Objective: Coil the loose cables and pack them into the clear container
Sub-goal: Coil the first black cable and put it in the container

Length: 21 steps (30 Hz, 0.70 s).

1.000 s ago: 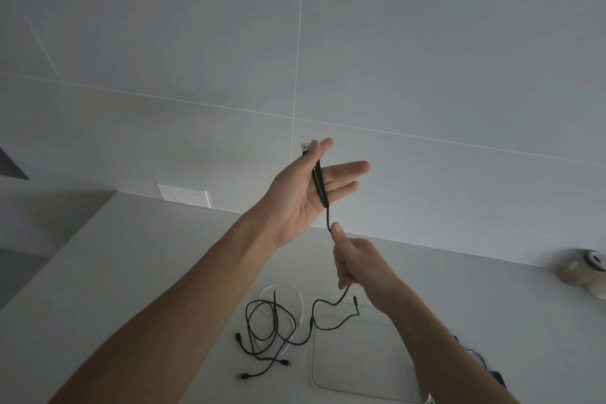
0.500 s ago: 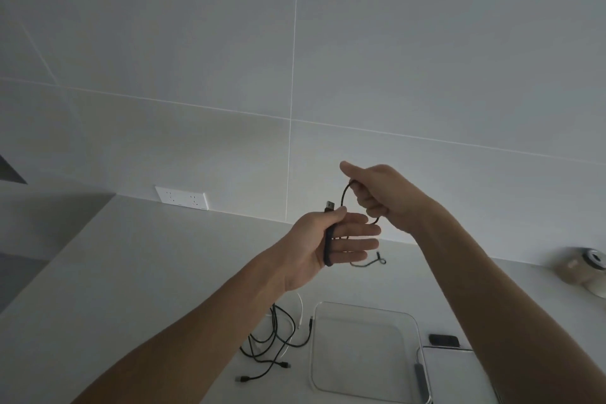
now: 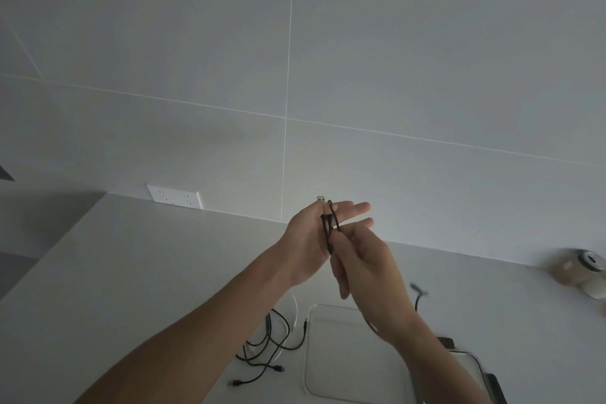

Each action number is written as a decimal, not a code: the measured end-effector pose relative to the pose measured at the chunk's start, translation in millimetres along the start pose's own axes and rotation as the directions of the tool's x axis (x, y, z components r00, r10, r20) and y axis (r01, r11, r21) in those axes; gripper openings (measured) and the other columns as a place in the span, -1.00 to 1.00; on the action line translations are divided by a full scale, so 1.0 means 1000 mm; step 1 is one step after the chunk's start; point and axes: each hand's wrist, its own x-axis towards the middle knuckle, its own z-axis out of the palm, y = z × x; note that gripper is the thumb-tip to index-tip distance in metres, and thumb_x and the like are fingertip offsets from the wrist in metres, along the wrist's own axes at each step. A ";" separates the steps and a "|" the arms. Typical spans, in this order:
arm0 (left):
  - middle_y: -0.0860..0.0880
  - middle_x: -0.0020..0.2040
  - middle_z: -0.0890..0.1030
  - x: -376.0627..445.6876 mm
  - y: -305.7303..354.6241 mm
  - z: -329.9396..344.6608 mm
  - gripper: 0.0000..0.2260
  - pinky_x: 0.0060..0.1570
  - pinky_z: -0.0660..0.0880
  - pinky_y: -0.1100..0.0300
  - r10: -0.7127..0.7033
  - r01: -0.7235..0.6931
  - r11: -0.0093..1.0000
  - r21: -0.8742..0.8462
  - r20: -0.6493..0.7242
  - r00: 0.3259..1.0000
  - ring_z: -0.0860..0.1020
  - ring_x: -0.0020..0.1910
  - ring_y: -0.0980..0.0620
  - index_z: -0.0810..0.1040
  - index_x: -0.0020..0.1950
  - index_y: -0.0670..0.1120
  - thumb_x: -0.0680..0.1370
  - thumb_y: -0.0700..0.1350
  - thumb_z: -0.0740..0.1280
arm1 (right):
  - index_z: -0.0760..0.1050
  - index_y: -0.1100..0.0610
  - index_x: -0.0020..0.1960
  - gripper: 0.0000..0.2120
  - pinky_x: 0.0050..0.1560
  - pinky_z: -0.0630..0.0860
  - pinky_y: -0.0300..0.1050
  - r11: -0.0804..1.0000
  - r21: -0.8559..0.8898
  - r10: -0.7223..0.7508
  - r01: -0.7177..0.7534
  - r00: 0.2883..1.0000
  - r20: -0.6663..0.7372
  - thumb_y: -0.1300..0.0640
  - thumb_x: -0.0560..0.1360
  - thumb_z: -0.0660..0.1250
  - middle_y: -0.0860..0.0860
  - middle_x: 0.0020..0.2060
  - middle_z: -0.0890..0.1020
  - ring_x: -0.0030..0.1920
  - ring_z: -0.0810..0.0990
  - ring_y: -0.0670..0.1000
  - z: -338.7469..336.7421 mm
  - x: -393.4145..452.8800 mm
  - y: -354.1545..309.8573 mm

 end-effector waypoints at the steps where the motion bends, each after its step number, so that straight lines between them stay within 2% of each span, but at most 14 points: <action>1: -0.16 0.34 0.61 0.001 -0.002 0.000 -0.55 0.26 0.48 -0.06 -0.003 0.003 1.000 -0.014 0.005 1.000 0.59 0.31 -0.16 0.27 0.50 -0.34 0.68 -0.14 0.00 | 0.50 0.26 -0.05 -0.77 -0.41 0.36 -0.13 1.000 0.029 0.004 -0.004 1.000 -0.014 0.18 0.70 0.19 0.01 -0.49 0.47 -0.48 0.36 0.01 -0.001 -0.003 0.002; 4: -0.18 0.32 0.61 0.003 -0.004 0.005 -0.52 0.26 0.49 -0.06 0.009 -0.008 0.999 -0.031 0.016 1.000 0.60 0.30 -0.19 0.27 0.50 -0.38 0.67 -0.11 0.00 | 0.55 0.14 -0.04 -0.80 -0.42 0.38 -0.19 0.998 0.044 0.047 -0.046 0.999 -0.005 0.14 0.69 0.21 -0.01 -0.49 0.47 -0.50 0.36 0.01 -0.004 -0.011 0.009; 7: -0.18 0.27 0.65 0.008 -0.008 0.014 -0.55 0.28 0.50 -0.01 0.015 -0.015 0.999 0.039 -0.005 1.000 0.63 0.25 -0.18 0.33 0.46 -0.36 0.73 -0.06 0.02 | 0.54 0.06 -0.12 -0.77 -0.43 0.37 -0.23 0.993 -0.001 0.118 -0.119 0.992 0.047 0.11 0.69 0.23 0.01 -0.47 0.50 -0.51 0.36 0.03 -0.004 -0.016 0.021; 11: -0.08 0.23 0.69 0.009 -0.020 0.023 -0.61 0.36 0.46 -0.04 0.027 -0.024 0.983 0.183 -0.015 1.000 0.66 0.20 -0.13 0.34 0.43 -0.18 0.74 0.05 0.05 | 0.53 -0.03 -0.15 -0.75 -0.39 0.34 -0.15 0.989 -0.125 0.082 -0.080 0.997 0.015 0.08 0.69 0.22 -0.05 -0.47 0.51 -0.48 0.37 -0.03 -0.004 -0.018 0.036; 14: 0.05 0.29 0.65 0.007 -0.023 0.025 -0.74 0.40 0.41 -0.01 0.042 -0.047 0.950 0.308 0.024 0.999 0.65 0.23 -0.05 0.46 0.23 0.05 0.73 0.09 0.03 | 0.55 -0.03 -0.04 -0.80 -0.38 0.32 -0.16 0.987 -0.161 0.022 -0.024 1.000 -0.014 0.10 0.69 0.19 -0.05 -0.45 0.49 -0.47 0.35 -0.08 -0.008 -0.021 0.044; 15: 0.08 0.30 0.64 0.006 -0.023 0.027 -0.73 0.41 0.40 0.01 0.049 -0.053 0.938 0.341 0.022 0.999 0.65 0.23 -0.03 0.48 0.21 0.08 0.73 0.10 0.03 | 0.55 -0.07 -0.01 -0.79 -0.39 0.31 -0.17 0.987 -0.158 0.019 -0.021 1.000 -0.017 0.11 0.69 0.18 -0.05 -0.45 0.48 -0.46 0.34 -0.08 -0.009 -0.022 0.047; 16: 0.10 0.32 0.63 0.007 -0.025 0.027 -0.69 0.41 0.41 0.02 0.058 -0.061 0.926 0.372 0.017 0.998 0.65 0.23 -0.01 0.46 0.32 0.07 0.73 0.11 0.03 | 0.56 -0.13 0.02 -0.76 -0.39 0.31 -0.17 0.987 -0.161 0.020 -0.022 1.000 -0.009 0.13 0.69 0.17 -0.05 -0.45 0.47 -0.45 0.34 -0.08 -0.009 -0.024 0.049; 18: 0.17 0.33 0.61 0.010 -0.028 0.023 -0.53 0.30 0.50 0.11 0.061 -0.060 0.889 0.454 0.013 0.998 0.65 0.22 0.06 0.17 0.60 0.01 0.72 0.15 0.02 | 0.56 -0.22 0.08 -0.69 -0.38 0.31 -0.19 0.987 -0.159 0.014 -0.015 1.000 -0.006 0.16 0.69 0.15 -0.06 -0.44 0.47 -0.45 0.34 -0.10 -0.008 -0.028 0.052; 20: 0.24 0.32 0.60 0.012 -0.033 0.016 -0.45 -0.03 0.57 0.24 0.054 -0.064 0.838 0.541 0.034 0.998 0.63 0.23 0.14 -0.05 0.65 0.09 0.71 0.20 0.01 | 0.59 -0.17 0.09 -0.69 -0.38 0.30 -0.24 0.994 -0.107 -0.019 0.012 0.998 -0.067 0.18 0.69 0.17 -0.07 -0.44 0.46 -0.45 0.33 -0.12 -0.009 -0.034 0.052; 21: 0.23 0.30 0.61 0.013 -0.034 0.013 -0.45 -0.09 0.55 0.24 0.065 -0.079 0.829 0.554 0.045 0.997 0.64 0.22 0.14 -0.07 0.65 0.10 0.70 0.20 0.00 | 0.60 -0.11 0.06 -0.72 -0.39 0.30 -0.25 0.998 -0.068 -0.026 0.019 0.996 -0.090 0.19 0.68 0.18 -0.07 -0.45 0.46 -0.45 0.33 -0.12 -0.011 -0.036 0.050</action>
